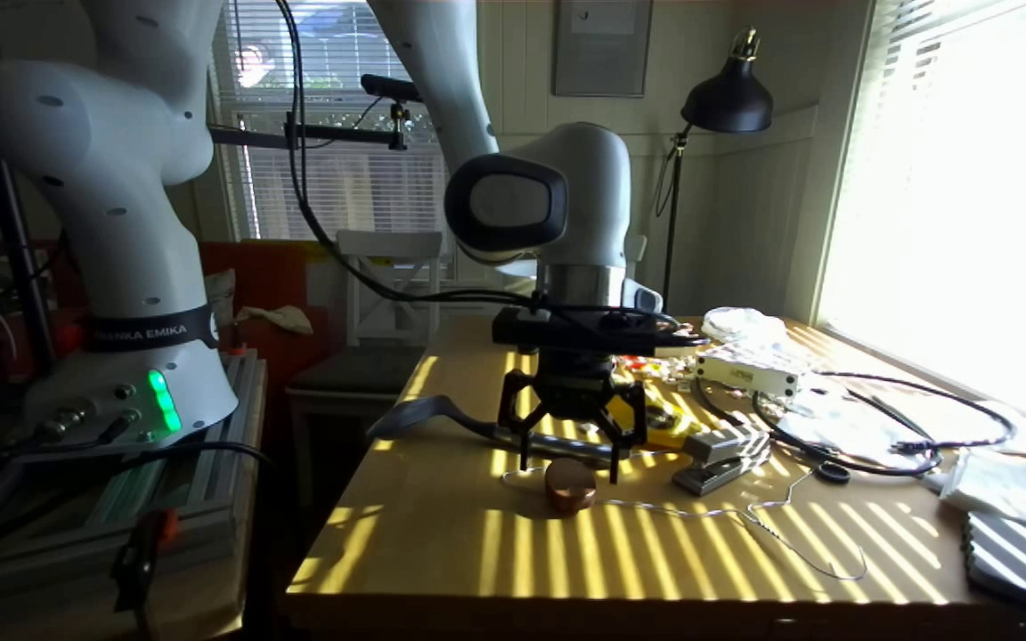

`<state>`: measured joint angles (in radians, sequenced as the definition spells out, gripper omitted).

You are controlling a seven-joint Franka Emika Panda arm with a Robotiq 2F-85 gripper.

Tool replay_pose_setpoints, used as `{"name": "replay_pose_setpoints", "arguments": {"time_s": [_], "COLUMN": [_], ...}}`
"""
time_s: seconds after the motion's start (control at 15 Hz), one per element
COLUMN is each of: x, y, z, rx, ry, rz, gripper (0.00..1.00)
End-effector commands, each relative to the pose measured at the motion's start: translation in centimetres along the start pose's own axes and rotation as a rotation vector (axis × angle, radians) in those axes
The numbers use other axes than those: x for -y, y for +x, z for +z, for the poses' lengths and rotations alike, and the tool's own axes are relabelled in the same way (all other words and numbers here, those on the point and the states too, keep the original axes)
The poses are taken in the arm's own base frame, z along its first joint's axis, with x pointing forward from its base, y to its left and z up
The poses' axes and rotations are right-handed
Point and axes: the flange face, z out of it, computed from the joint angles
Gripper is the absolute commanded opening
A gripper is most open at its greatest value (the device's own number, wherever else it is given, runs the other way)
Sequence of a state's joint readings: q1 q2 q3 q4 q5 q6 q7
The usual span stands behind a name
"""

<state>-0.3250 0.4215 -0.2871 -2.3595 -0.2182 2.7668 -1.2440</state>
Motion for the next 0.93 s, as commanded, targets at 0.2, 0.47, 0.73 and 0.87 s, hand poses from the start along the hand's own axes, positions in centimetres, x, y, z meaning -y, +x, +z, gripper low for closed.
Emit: {"name": "replay_pose_setpoints", "arguments": {"time_s": [0.2,0.47,0.73,0.87], "x": [-1.2,-1.6,-0.8,-0.4], "y": [0.2,0.2,0.1,0.7], "z": [1.0,1.4,0.1,-1.8], "rx": [0.021,0.027,0.033,0.037], "ry": [-0.006,-0.003,-0.016,-0.062], "rz": [0.004,0.011,0.032,-0.015], "gripper": [0.72,0.46,0.35,0.35]}}
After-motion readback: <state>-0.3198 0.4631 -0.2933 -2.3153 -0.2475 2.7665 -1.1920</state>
